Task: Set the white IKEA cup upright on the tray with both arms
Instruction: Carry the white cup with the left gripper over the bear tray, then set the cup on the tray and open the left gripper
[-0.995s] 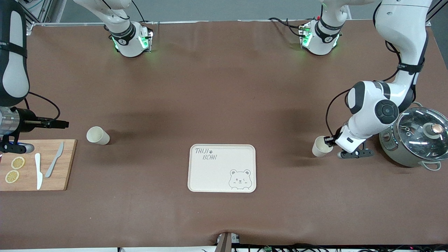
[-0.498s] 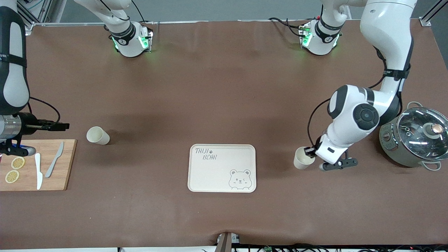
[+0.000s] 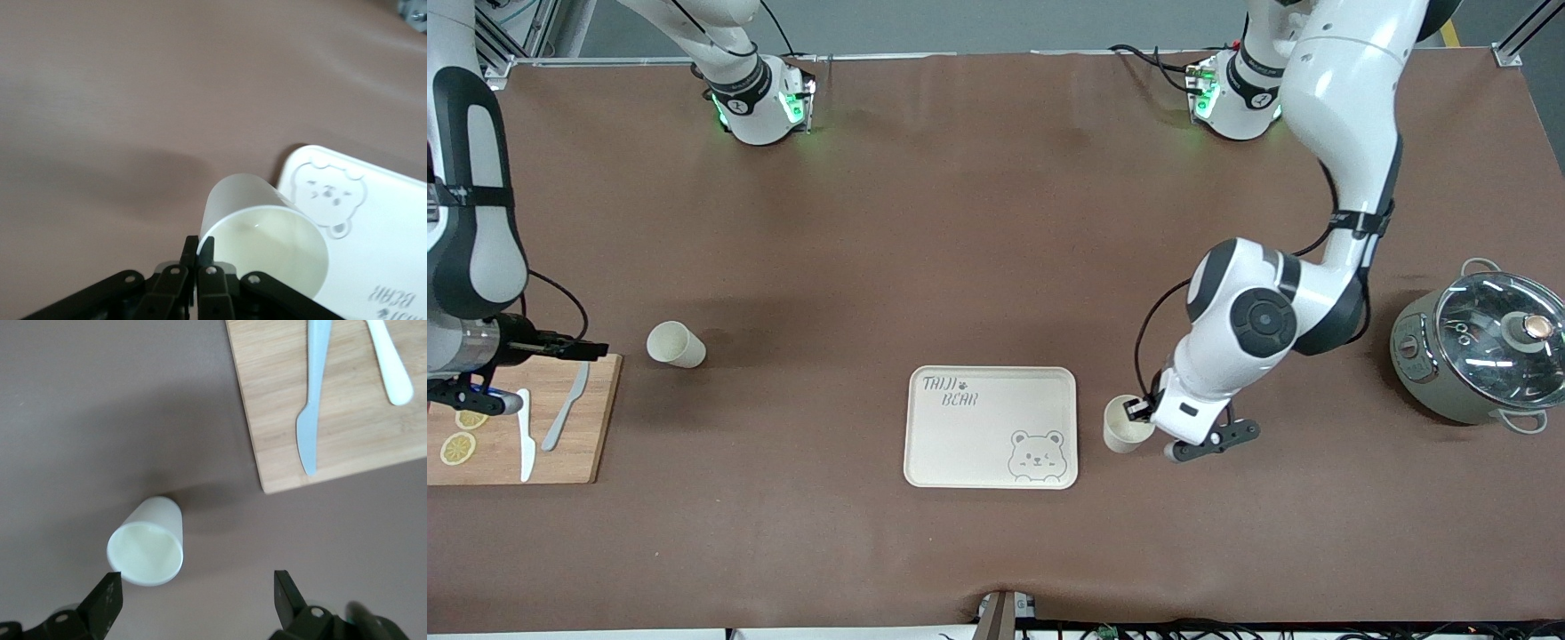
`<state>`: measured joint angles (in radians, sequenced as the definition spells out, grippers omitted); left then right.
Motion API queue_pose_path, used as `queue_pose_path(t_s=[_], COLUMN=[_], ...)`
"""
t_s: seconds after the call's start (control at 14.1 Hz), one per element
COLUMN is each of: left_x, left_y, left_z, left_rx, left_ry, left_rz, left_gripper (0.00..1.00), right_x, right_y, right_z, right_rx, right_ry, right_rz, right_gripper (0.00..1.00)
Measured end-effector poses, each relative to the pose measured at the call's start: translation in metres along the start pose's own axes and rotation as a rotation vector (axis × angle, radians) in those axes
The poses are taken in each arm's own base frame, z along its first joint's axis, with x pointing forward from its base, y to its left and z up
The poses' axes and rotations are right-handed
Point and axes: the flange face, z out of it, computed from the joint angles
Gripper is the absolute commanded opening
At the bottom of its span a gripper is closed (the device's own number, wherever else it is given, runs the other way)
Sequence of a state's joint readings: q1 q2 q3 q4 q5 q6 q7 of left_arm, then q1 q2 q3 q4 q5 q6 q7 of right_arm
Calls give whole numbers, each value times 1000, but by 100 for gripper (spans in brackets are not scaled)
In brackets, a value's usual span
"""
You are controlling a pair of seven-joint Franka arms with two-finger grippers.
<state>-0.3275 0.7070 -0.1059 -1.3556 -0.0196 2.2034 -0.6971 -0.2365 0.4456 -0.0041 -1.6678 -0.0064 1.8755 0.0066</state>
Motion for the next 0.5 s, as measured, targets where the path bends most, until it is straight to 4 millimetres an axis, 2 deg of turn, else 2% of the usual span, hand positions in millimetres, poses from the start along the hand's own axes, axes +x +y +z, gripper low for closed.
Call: queue_pose_path(t_s=[0.21,0.36,0.5], left_x=[-11,-27,-41], left_y=[36,55,66], left_z=[21,33,45], left_rx=[-30,-36,-28], left_ry=[8,4,-10], left_rz=[-30,-61,-92], left_gripper=[0,0,0], right_x=[-7,-12,-16], right_y=[2,2,0], right_z=[42,57,66], right_rx=[5,28,56], right_ry=[-8,-32,-41], right_rz=[6,18,32], right_gripper=[100,99,90])
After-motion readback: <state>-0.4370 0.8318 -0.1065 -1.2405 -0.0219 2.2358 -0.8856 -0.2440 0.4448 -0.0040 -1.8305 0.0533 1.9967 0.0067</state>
